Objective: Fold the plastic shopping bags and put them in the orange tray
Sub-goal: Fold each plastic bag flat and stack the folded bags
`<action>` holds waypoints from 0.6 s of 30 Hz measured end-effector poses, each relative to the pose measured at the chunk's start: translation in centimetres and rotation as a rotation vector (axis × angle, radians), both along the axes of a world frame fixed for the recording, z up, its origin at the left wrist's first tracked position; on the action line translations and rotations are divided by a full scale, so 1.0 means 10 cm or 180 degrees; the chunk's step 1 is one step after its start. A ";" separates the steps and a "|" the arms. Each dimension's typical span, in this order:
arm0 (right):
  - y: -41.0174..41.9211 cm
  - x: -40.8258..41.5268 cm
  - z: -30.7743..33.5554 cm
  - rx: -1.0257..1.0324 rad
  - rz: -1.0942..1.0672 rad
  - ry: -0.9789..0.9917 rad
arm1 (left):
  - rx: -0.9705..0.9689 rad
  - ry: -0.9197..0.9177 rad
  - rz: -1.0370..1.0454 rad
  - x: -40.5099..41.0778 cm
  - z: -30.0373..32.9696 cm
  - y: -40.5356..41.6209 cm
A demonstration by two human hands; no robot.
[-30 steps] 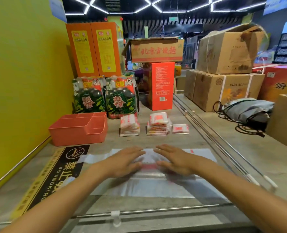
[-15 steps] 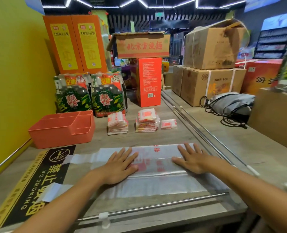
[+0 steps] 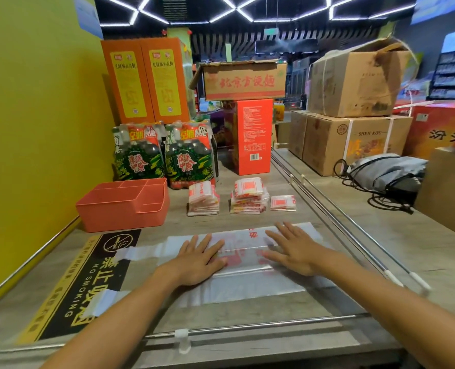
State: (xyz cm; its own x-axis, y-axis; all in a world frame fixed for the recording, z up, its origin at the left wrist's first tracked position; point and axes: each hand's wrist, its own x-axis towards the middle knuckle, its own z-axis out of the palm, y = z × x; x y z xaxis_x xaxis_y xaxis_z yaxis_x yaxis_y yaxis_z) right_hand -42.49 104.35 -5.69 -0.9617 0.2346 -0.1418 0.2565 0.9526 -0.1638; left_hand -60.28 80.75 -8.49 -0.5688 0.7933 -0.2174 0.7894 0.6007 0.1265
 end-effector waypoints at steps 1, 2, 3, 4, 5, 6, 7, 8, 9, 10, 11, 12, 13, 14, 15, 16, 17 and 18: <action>-0.12 0.06 0.04 -0.0200 0.0360 0.0033 | 0.0036 -0.0029 -0.0017 -0.02 0.02 -0.01; -0.24 0.12 0.06 -0.0353 0.0661 0.0017 | 0.0102 -0.0074 -0.0045 -0.03 0.05 -0.03; -0.32 0.18 0.07 -0.0423 0.0879 -0.0037 | 0.0203 -0.0102 -0.0106 -0.03 0.09 -0.05; -0.38 0.24 0.06 -0.0427 0.1018 -0.0123 | 0.0327 -0.0120 -0.0216 -0.01 0.16 -0.08; -0.40 0.29 0.06 -0.0389 0.1081 -0.0218 | 0.0467 -0.0160 -0.0370 0.04 0.23 -0.10; -0.40 0.31 0.04 -0.0357 0.1111 -0.0288 | 0.0609 -0.0213 -0.0535 0.11 0.30 -0.13; -0.39 0.32 0.03 -0.0354 0.1123 -0.0313 | 0.0710 -0.0288 -0.0693 0.19 0.37 -0.17; -0.38 0.32 0.01 -0.0349 0.1132 -0.0289 | 0.0748 -0.0380 -0.0824 0.28 0.42 -0.22; -0.37 0.31 -0.01 -0.0297 0.1148 -0.0214 | 0.0719 -0.0465 -0.0909 0.37 0.46 -0.27; -0.37 0.29 -0.04 -0.0193 0.1175 -0.0105 | 0.0637 -0.0510 -0.0974 0.43 0.45 -0.33; -0.37 0.28 -0.07 -0.0064 0.1194 0.0003 | 0.0524 -0.0479 -0.1039 0.48 0.43 -0.38; -0.38 0.26 -0.10 0.0055 0.1204 0.0090 | 0.0417 -0.0354 -0.1093 0.50 0.39 -0.42; -0.40 0.26 -0.11 0.0139 0.1209 0.0137 | 0.0364 -0.0201 -0.1123 0.51 0.35 -0.45; -0.42 0.26 -0.11 0.0178 0.1202 0.0150 | 0.0404 -0.0070 -0.1139 0.50 0.31 -0.48; -0.43 0.27 -0.09 0.0172 0.1184 0.0146 | 0.0499 0.0018 -0.1136 0.51 0.28 -0.50; -0.45 0.28 -0.07 0.0123 0.1147 0.0135 | 0.0621 0.0094 -0.1139 0.51 0.27 -0.51; -0.46 0.30 -0.04 0.0046 0.1093 0.0118 | 0.0729 0.0154 -0.1144 0.52 0.25 -0.52; -0.47 0.32 -0.02 -0.0027 0.1032 0.0091 | 0.0802 0.0202 -0.1140 0.53 0.24 -0.52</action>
State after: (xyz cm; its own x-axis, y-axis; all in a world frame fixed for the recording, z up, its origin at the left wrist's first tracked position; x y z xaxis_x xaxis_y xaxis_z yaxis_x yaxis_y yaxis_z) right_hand -39.32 99.61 -5.85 -0.9897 -0.0858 -0.1144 -0.0649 0.9825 -0.1748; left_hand -54.99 75.52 -6.07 -0.2542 0.9665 0.0345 0.9532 0.2443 0.1784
